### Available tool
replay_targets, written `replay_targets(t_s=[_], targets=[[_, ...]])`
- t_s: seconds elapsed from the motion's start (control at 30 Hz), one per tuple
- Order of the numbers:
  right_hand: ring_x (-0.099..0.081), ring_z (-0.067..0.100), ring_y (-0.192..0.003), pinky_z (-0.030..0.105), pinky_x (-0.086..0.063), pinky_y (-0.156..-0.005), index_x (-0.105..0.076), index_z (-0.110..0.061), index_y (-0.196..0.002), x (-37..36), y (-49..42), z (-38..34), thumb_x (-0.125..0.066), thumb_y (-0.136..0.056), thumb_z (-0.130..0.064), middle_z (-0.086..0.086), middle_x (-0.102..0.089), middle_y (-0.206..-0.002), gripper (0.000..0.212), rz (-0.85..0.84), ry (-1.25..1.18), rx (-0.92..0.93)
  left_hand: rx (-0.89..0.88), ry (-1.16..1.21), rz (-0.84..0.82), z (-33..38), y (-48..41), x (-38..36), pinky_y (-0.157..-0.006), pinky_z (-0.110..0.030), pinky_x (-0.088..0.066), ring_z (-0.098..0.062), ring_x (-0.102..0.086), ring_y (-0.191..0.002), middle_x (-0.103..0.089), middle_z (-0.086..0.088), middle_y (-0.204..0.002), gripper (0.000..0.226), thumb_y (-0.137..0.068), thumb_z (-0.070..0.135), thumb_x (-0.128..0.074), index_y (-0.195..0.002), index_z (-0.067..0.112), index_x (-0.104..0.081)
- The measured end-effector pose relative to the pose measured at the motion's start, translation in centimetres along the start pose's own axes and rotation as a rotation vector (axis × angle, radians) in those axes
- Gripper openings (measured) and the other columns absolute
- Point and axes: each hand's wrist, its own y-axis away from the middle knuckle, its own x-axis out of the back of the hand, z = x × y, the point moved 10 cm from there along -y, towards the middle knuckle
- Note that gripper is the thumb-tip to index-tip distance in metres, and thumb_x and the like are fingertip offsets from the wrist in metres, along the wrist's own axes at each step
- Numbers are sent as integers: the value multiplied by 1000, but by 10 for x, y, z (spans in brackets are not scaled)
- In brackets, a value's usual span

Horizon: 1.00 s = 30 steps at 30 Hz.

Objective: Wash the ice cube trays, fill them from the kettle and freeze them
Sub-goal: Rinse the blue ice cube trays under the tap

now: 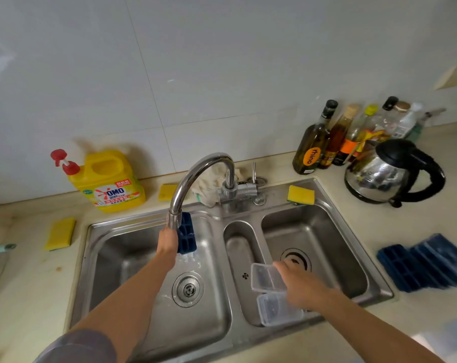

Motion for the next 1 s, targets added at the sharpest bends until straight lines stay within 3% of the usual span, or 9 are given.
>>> replay_targets(t_s=[0.13, 0.27, 0.4, 0.5, 0.7, 0.8, 0.9, 1.0], targets=[[-46, 16, -125, 34, -48, -102, -33, -24, -150, -24, 9, 10, -71, -88, -10, -1, -37, -151, 73, -49, 95, 43, 5, 62, -18, -6, 4, -8, -77, -47, -58, -34, -66, -88, -67, -15, -100, 27, -104, 22, -32, -105, 16, -58], [-27, 29, -150, 46, -35, -119, -25, -21, -157, -37, 16, 12, -66, -89, 1, 6, -16, -168, 83, -96, 197, 70, 16, 72, 47, -14, 6, -7, -93, -55, -55, -36, -64, -100, -64, -17, -111, 30, -105, 28, -30, -115, 15, -55], [-9, 33, -157, 49, -23, -125, -12, -22, -163, -45, 23, 16, -59, -90, 6, 9, 0, -172, 91, -125, 282, 83, 7, 129, 53, -16, 9, -8, -69, -40, -56, -28, -64, -86, -64, -12, -100, 30, -106, 27, -27, -108, 18, -55], [0, 32, -158, 49, -15, -127, -5, -26, -164, -44, 23, 16, -60, -91, 4, 9, 7, -172, 97, -142, 298, 92, 35, 155, 38, -19, 10, -7, -72, -41, -56, -29, -64, -86, -65, -13, -99, 30, -106, 34, -30, -99, 21, -56], [-8, 28, -157, 46, -21, -124, -4, -29, -163, -8, 2, -11, -66, -91, -19, 5, 0, -172, 95, -55, 217, 136, 80, 187, -26, -18, 12, 0, -81, -49, -59, -32, -69, -92, -69, -11, -100, 50, -100, 65, -38, -105, 21, -60], [-12, 23, -157, 43, -24, -122, -3, -31, -163, 17, -17, -40, -64, -95, -36, 0, -4, -171, 92, 38, 81, 128, 108, 235, -62, -19, 15, 5, -74, -44, -59, -31, -72, -92, -75, -9, -98, 51, -99, 66, -40, -109, 23, -65], [-24, 19, -153, 39, -32, -118, -13, -27, -162, 40, -35, -83, -64, -96, -40, -2, -17, -169, 85, 142, -45, 160, 128, 273, -107, -21, 17, 9, -69, -43, -60, -28, -75, -85, -79, -5, -89, 55, -99, 68, -38, -111, 23, -69], [-38, 16, -145, 38, -39, -115, -25, -25, -159, 50, -50, -125, -62, -96, -42, -3, -34, -162, 75, 186, -206, 186, 113, 272, -186, -18, 17, 10, -78, -51, -61, -33, -76, -92, -78, -11, -101, 68, -94, 77, -34, -115, 23, -70]])
